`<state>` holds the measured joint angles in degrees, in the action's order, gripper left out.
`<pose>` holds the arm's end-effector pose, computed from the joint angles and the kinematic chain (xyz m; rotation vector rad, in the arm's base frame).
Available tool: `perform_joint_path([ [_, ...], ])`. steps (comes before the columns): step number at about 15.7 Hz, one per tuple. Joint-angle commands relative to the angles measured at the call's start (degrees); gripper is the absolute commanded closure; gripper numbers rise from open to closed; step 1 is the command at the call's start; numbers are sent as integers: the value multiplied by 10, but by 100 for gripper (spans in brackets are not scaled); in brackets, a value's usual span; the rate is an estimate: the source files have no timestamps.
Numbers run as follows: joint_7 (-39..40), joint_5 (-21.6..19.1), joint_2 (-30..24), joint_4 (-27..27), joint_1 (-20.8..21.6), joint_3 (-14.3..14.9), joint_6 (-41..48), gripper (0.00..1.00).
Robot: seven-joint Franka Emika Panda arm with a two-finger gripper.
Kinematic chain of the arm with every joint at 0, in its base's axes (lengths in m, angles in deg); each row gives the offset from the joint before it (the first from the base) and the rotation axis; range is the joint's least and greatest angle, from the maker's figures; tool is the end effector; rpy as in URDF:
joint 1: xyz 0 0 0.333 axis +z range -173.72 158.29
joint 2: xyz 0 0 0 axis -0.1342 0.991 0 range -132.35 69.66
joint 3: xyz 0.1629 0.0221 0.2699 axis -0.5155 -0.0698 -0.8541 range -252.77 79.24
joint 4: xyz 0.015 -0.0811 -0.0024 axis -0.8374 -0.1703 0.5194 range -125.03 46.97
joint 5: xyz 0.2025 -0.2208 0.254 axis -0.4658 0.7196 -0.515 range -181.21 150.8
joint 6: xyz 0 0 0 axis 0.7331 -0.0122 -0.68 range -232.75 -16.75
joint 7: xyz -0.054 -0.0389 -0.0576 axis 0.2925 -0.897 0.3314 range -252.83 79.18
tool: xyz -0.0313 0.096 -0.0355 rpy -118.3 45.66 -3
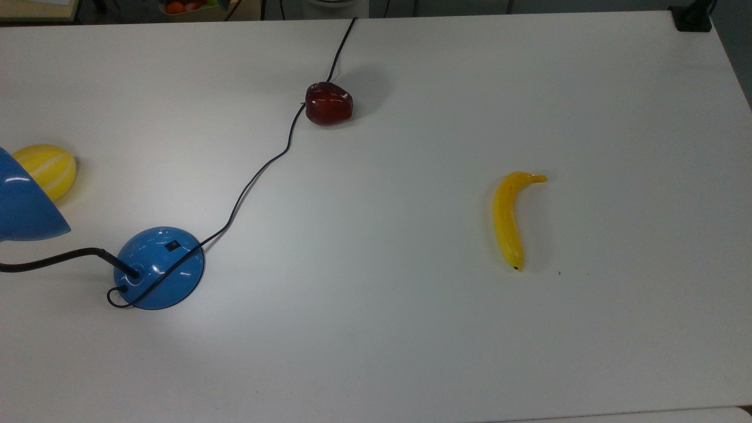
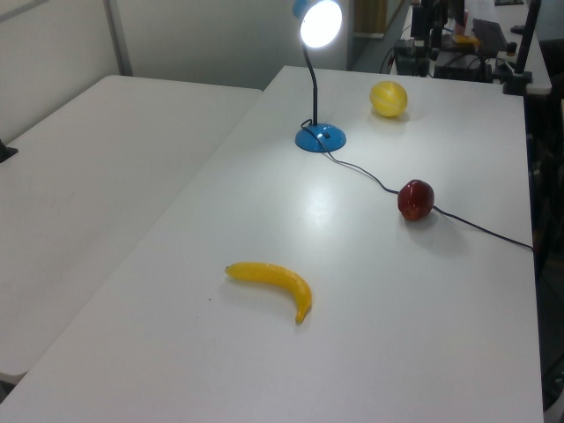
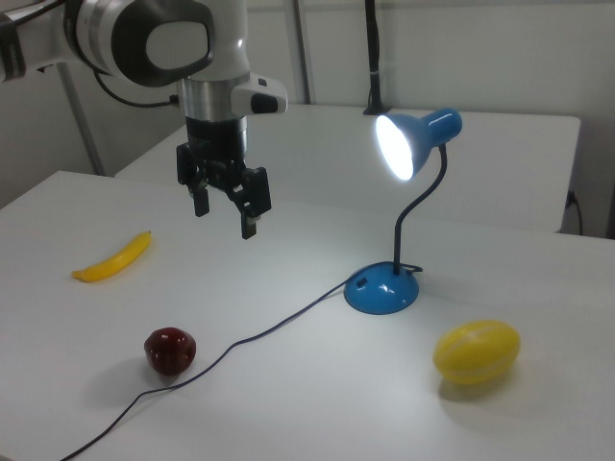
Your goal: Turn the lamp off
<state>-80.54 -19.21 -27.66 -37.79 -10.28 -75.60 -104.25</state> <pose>0.5525 -0.1233 0.5944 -3.0576 0.1984 0.1396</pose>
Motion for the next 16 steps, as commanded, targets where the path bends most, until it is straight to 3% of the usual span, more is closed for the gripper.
perform_joint_path([
  [1, 8, 0, -3, 2, 5, 3, 8, 0],
  [12, -21, -1, 5, 3, 0, 4, 6, 0],
  [14, -21, -6, 5, 3, 0, 4, 5, 27],
  [16, -25, -9, 5, 3, -1, 4, -12, 63],
])
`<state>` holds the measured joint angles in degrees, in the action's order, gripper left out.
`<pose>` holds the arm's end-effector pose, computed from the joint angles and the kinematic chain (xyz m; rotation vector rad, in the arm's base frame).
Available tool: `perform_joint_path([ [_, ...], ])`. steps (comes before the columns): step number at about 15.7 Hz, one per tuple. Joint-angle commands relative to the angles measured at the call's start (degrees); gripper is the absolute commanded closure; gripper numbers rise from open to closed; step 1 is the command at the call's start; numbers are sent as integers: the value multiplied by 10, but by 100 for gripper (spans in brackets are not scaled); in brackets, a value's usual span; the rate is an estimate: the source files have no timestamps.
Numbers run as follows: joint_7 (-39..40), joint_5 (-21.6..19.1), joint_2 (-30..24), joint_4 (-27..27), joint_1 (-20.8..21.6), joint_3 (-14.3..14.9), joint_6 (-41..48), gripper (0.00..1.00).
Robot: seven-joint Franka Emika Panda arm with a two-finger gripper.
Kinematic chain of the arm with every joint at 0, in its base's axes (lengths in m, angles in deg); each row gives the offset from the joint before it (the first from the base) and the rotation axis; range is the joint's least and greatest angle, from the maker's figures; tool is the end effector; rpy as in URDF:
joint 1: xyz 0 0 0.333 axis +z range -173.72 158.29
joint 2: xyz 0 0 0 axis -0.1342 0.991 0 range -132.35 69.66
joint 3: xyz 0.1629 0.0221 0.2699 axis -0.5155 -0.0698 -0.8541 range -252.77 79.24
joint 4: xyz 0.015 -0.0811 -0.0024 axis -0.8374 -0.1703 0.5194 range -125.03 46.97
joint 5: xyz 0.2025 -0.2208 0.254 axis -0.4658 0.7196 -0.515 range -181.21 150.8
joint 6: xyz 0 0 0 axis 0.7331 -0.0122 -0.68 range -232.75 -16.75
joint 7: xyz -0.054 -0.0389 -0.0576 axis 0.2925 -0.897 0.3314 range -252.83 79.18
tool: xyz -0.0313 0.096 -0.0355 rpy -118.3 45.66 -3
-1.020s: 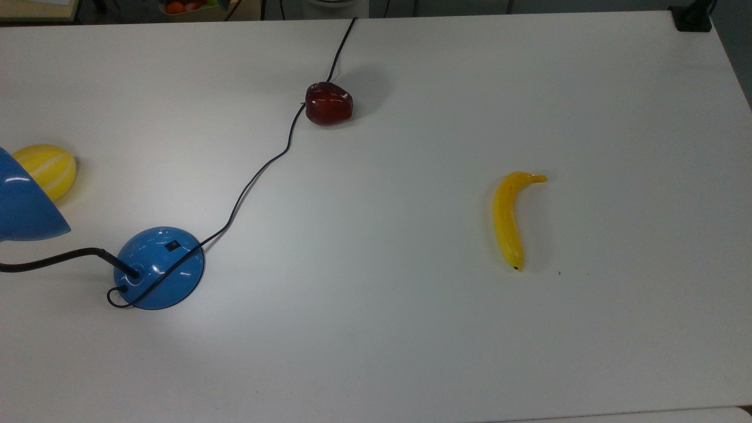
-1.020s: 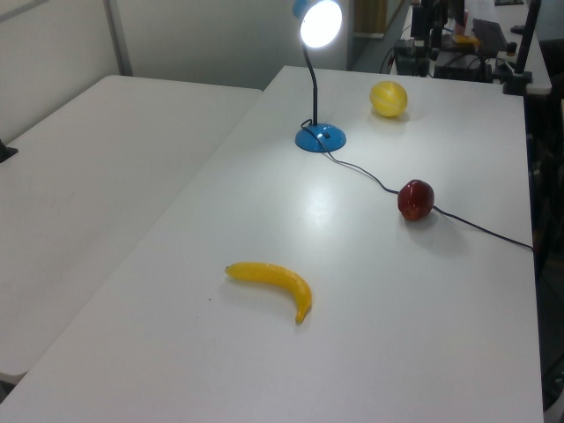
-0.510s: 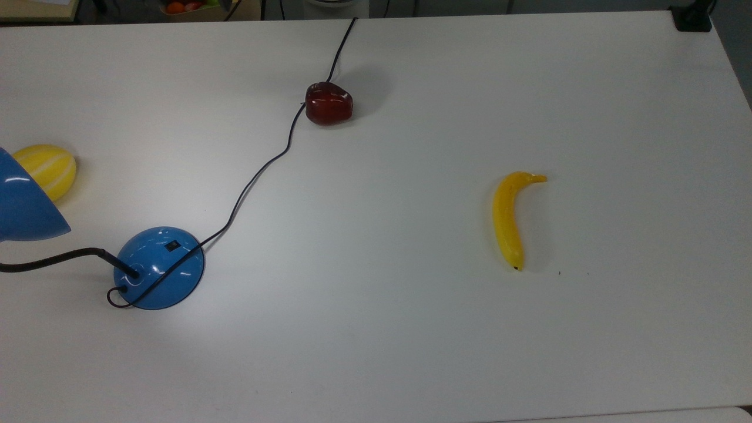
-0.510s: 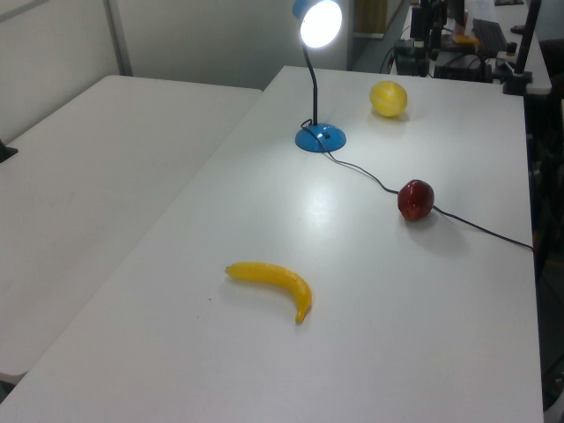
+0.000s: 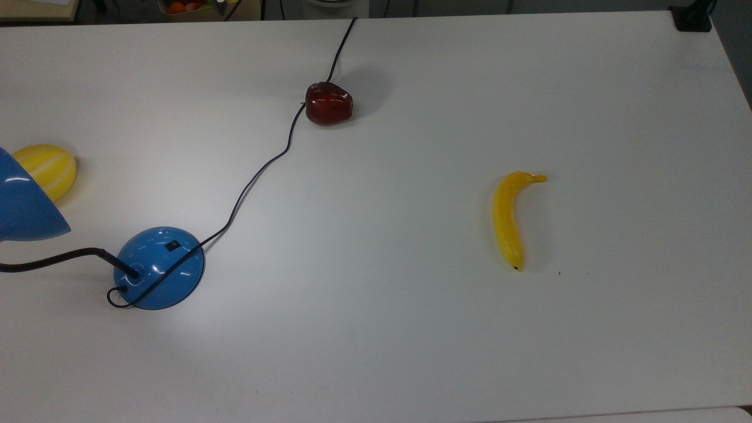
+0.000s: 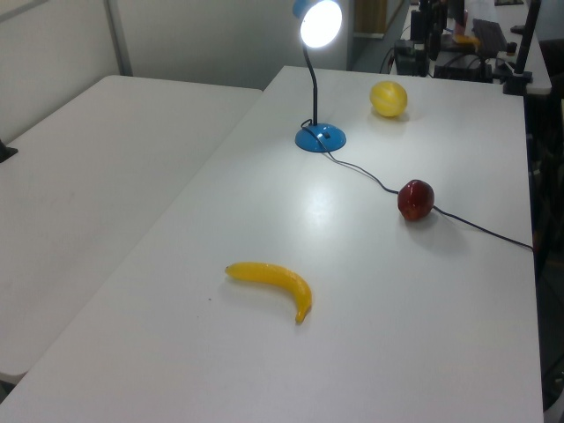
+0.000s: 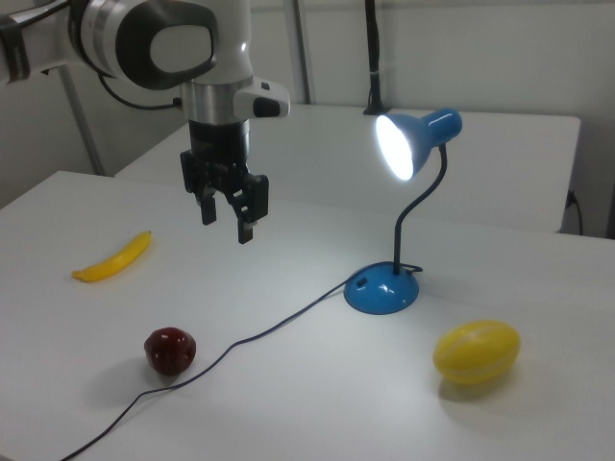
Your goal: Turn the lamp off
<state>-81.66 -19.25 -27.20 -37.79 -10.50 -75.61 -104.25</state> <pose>0.5542 -0.1253 0.5899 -3.0546 0.2343 0.1526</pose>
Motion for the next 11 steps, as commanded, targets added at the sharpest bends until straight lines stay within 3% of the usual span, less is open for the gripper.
perform_joint_path([
  [1, -20, -10, 1, 3, 2, 4, -21, 78],
  [4, -38, -18, 12, 2, 2, 4, -48, 99],
  [11, -139, -19, 68, -4, -3, 4, -171, 100],
])
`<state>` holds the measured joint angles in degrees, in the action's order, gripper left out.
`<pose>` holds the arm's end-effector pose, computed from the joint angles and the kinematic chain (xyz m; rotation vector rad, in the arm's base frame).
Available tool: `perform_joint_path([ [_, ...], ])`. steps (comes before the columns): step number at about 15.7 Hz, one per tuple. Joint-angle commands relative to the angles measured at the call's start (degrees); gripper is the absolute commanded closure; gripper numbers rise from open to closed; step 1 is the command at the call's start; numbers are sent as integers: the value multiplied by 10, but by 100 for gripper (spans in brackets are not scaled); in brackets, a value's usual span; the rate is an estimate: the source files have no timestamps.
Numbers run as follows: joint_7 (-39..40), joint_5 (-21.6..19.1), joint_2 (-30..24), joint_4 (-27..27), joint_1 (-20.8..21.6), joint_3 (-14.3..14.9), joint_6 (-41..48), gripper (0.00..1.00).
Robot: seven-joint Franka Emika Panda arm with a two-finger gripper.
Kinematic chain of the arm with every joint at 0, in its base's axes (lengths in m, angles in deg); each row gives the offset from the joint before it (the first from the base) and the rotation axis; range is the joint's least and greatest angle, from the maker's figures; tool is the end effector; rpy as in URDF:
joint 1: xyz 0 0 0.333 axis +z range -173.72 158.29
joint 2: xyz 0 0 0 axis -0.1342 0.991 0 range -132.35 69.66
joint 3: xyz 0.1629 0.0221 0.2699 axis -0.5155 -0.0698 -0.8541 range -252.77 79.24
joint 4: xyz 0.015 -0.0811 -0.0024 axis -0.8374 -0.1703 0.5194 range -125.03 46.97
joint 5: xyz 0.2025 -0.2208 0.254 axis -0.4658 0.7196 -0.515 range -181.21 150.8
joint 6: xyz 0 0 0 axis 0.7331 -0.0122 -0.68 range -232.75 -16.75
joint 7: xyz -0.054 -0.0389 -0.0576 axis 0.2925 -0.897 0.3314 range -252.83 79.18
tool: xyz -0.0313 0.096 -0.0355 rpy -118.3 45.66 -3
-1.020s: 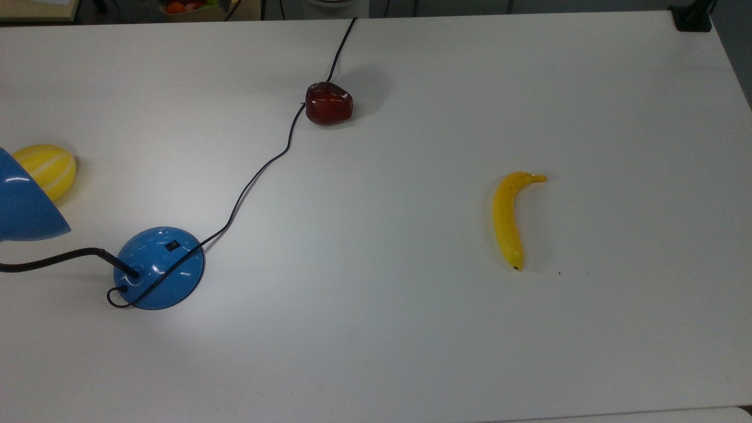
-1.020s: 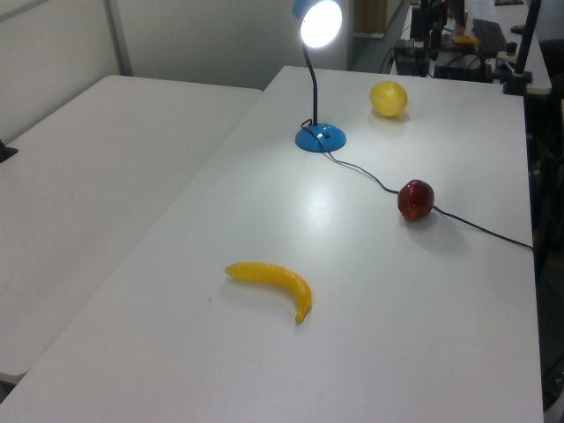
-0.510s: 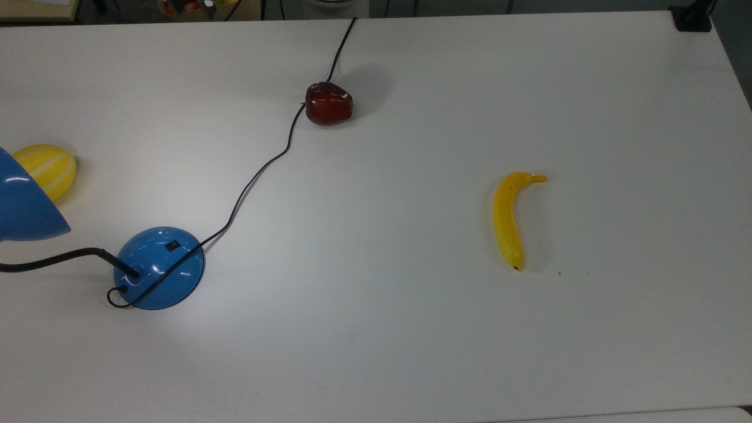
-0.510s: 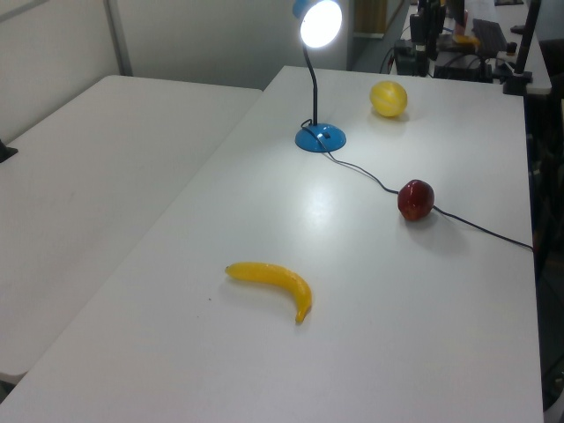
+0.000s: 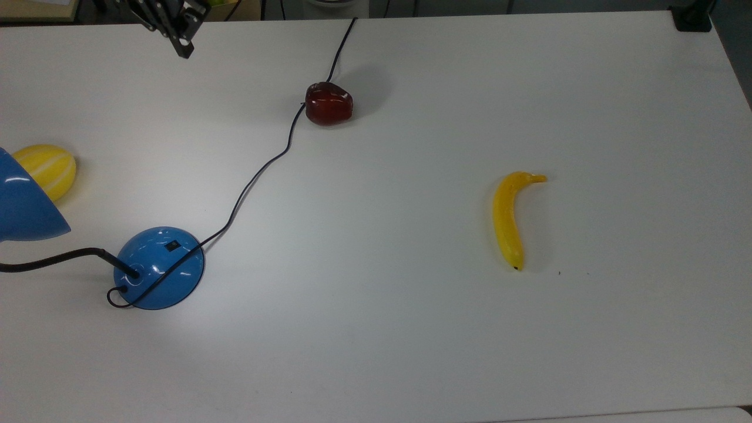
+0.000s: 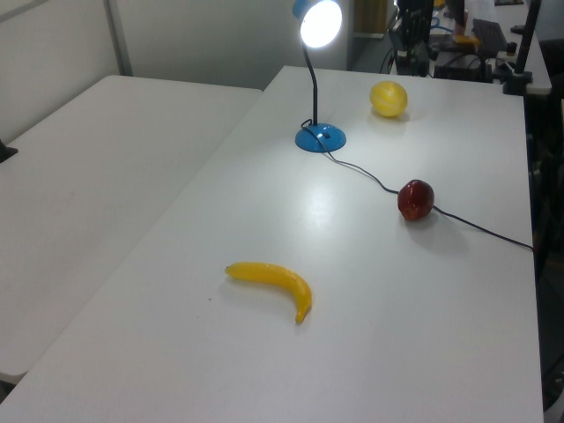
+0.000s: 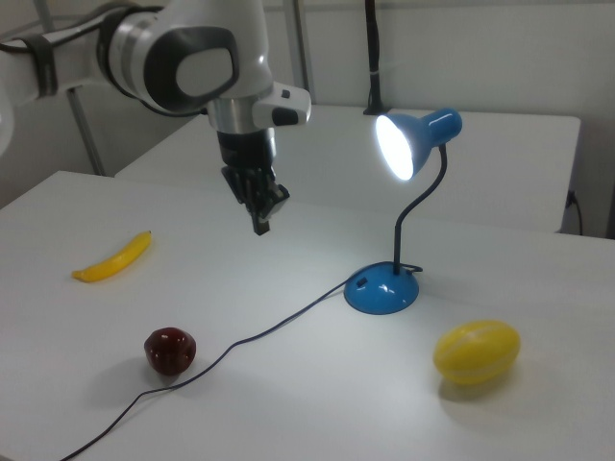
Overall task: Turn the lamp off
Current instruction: 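Move the gripper down toward the switch on the blue lamp base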
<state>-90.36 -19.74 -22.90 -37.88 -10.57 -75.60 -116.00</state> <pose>0.5942 -0.1327 0.5627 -3.0551 0.4848 -0.0370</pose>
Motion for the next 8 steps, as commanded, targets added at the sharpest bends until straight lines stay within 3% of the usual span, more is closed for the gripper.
perform_joint_path([
  [1, -75, -14, 35, -3, -4, 4, -82, 100],
  [8, -152, -14, 116, -3, -16, 4, -269, 100],
])
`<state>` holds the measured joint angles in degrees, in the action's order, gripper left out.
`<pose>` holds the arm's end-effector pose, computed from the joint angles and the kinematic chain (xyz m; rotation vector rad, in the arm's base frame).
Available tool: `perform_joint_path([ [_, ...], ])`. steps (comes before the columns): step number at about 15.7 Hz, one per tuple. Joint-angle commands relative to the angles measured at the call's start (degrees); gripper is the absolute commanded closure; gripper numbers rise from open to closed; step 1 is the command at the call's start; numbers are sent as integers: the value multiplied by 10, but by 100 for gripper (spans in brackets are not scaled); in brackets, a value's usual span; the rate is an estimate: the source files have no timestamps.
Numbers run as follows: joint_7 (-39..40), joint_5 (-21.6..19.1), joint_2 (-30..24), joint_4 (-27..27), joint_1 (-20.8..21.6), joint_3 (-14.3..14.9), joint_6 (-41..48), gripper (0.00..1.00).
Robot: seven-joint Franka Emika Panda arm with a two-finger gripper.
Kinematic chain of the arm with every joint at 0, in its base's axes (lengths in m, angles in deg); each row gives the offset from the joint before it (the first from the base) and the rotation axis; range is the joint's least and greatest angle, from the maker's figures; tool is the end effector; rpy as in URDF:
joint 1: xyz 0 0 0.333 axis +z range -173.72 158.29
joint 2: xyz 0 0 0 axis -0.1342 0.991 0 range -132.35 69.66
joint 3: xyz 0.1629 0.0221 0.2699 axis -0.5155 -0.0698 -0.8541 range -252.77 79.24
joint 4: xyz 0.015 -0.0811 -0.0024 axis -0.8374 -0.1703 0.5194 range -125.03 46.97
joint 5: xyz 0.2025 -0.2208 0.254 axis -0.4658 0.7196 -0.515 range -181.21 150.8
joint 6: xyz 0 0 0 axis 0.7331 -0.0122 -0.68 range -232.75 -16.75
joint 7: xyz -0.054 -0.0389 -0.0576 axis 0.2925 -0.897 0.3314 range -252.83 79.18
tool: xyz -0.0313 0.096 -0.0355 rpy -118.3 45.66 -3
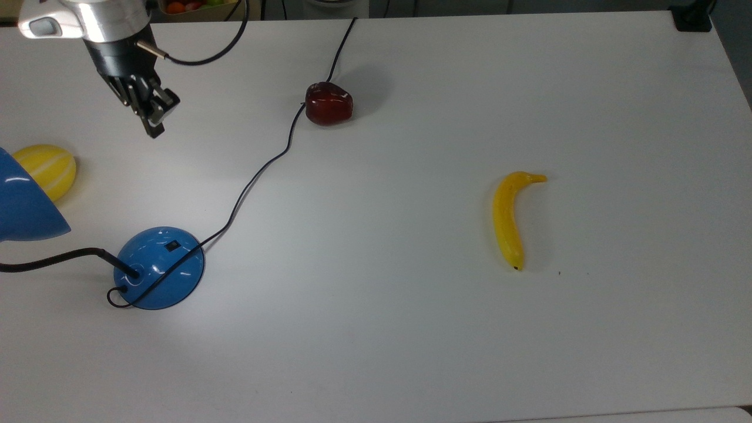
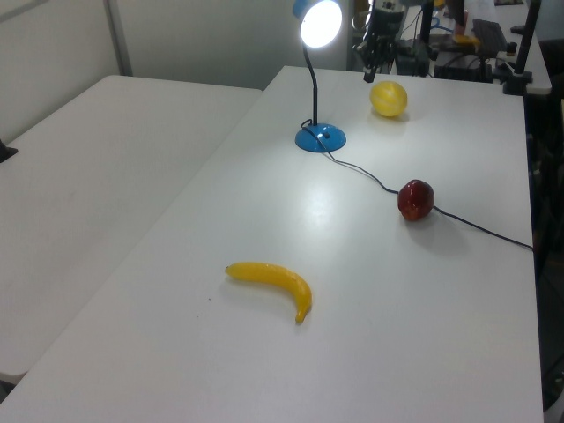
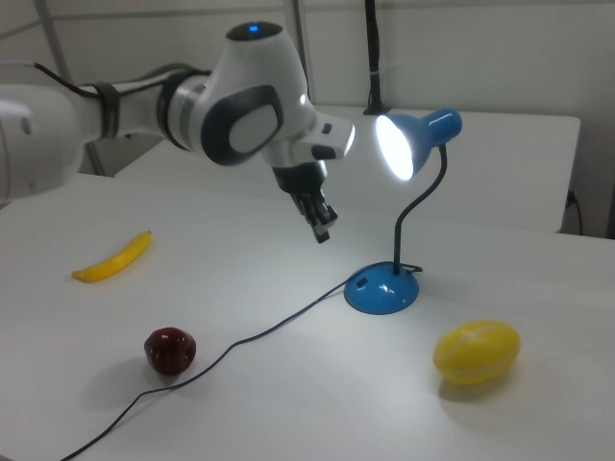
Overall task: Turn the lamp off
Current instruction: 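Move the gripper down toward the switch on the blue lamp base, then press down on the lamp base switch with the gripper fingertips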
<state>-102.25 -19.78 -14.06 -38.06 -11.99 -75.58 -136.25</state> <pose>0.6530 -0.1603 0.4988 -2.9868 0.8502 -0.3407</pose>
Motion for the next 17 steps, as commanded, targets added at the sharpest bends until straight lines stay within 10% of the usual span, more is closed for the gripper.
perform_joint_path([
  [1, -37, -13, 39, -1, -3, 3, -87, 100],
  [17, -57, -7, 161, 0, 1, -4, -283, 100],
])
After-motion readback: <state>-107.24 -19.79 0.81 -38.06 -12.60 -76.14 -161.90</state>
